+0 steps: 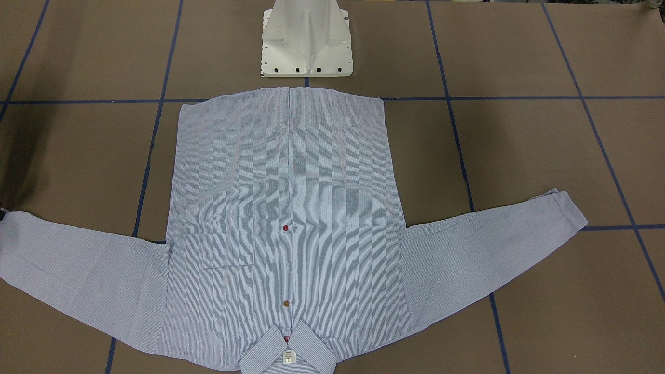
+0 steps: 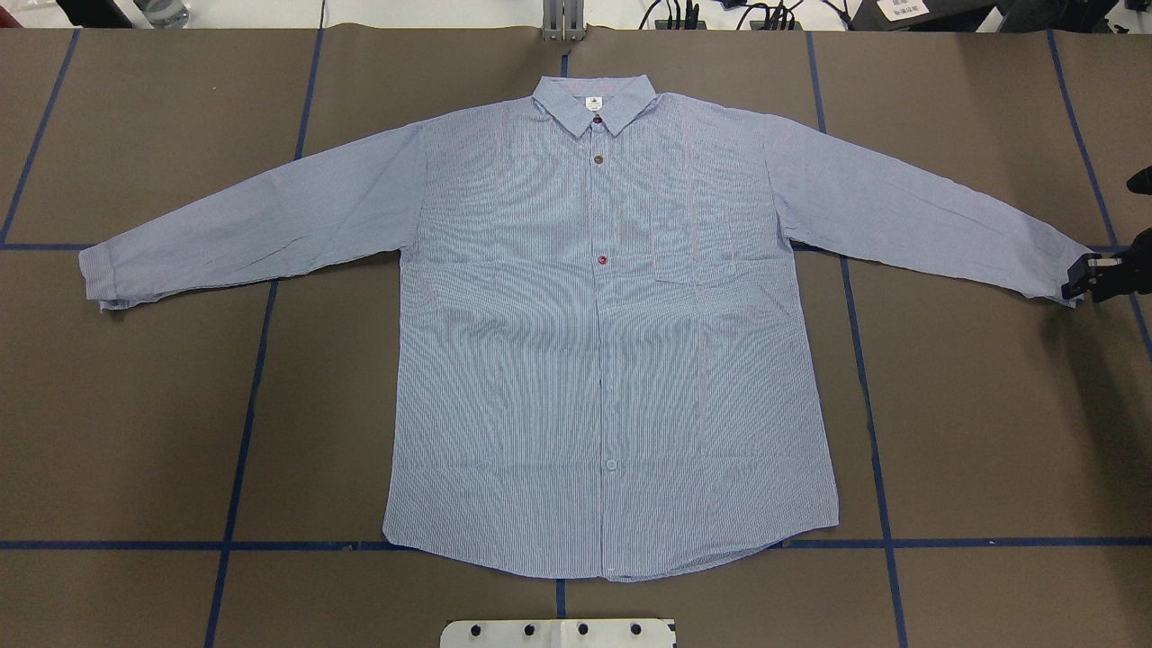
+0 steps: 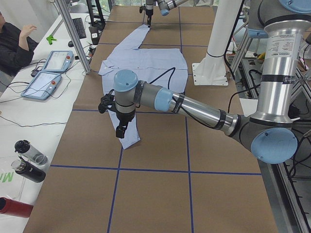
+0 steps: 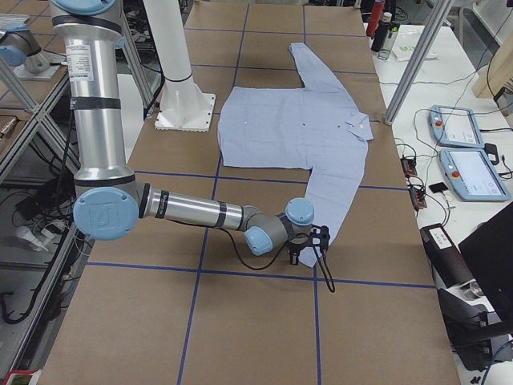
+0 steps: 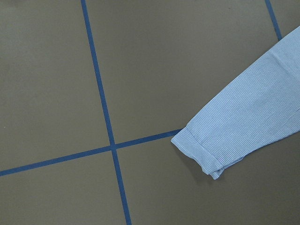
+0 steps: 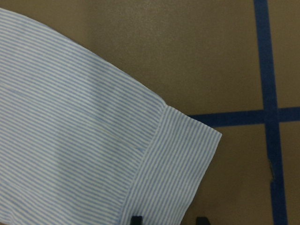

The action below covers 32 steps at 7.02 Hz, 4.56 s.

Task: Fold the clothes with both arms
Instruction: 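Lower the right gripper onto the cuff of the sleeve nearest it and grasp, then lift the sleeve with the right gripper and carry it across the shirt front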

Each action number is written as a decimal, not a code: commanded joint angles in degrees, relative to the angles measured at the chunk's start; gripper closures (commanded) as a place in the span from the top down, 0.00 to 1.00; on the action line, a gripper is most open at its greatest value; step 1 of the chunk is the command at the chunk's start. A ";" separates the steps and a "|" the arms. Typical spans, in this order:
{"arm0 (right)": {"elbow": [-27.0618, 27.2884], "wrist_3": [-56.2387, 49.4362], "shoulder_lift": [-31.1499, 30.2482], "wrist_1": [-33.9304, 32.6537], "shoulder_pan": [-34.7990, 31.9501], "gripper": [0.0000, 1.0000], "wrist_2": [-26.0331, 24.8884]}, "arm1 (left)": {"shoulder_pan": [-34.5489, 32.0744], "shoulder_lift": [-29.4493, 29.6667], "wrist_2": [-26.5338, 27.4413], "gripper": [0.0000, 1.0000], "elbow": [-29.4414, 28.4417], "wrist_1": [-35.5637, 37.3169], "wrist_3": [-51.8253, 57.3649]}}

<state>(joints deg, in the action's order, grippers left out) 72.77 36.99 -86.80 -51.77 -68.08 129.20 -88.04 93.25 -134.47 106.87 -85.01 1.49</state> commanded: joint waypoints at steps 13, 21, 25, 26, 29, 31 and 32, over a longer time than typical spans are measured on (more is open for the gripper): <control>21.71 0.18 10.97 -0.26 1.24 0.00 6.77 | -0.03 -0.09 0.09 0.99 0.62 0.20 -0.88; 9.67 2.12 46.19 -11.69 20.87 0.00 -11.76 | -0.03 -0.97 0.00 0.99 -1.14 0.02 -0.70; -10.15 2.03 57.50 -11.08 29.99 0.00 -19.99 | -0.03 -0.96 0.00 0.99 -1.93 0.02 -0.62; -13.15 2.12 59.01 -10.99 31.76 0.00 -22.91 | -0.03 -0.97 0.00 0.99 -1.93 0.02 -0.70; -13.89 3.42 59.72 -11.34 36.50 0.97 -33.16 | -0.03 -0.88 0.00 0.99 -1.84 0.02 -0.70; -13.71 6.41 60.60 -11.51 38.02 0.99 -35.24 | -0.03 -0.96 0.00 0.99 -1.93 0.02 -0.70; -13.54 7.12 60.60 -11.60 37.84 0.99 -35.24 | -0.03 -1.05 0.00 0.99 -1.93 0.11 -0.79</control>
<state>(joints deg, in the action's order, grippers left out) 59.08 43.02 -26.39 -63.25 -30.41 94.43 -88.07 92.29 -134.47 104.96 -84.97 0.77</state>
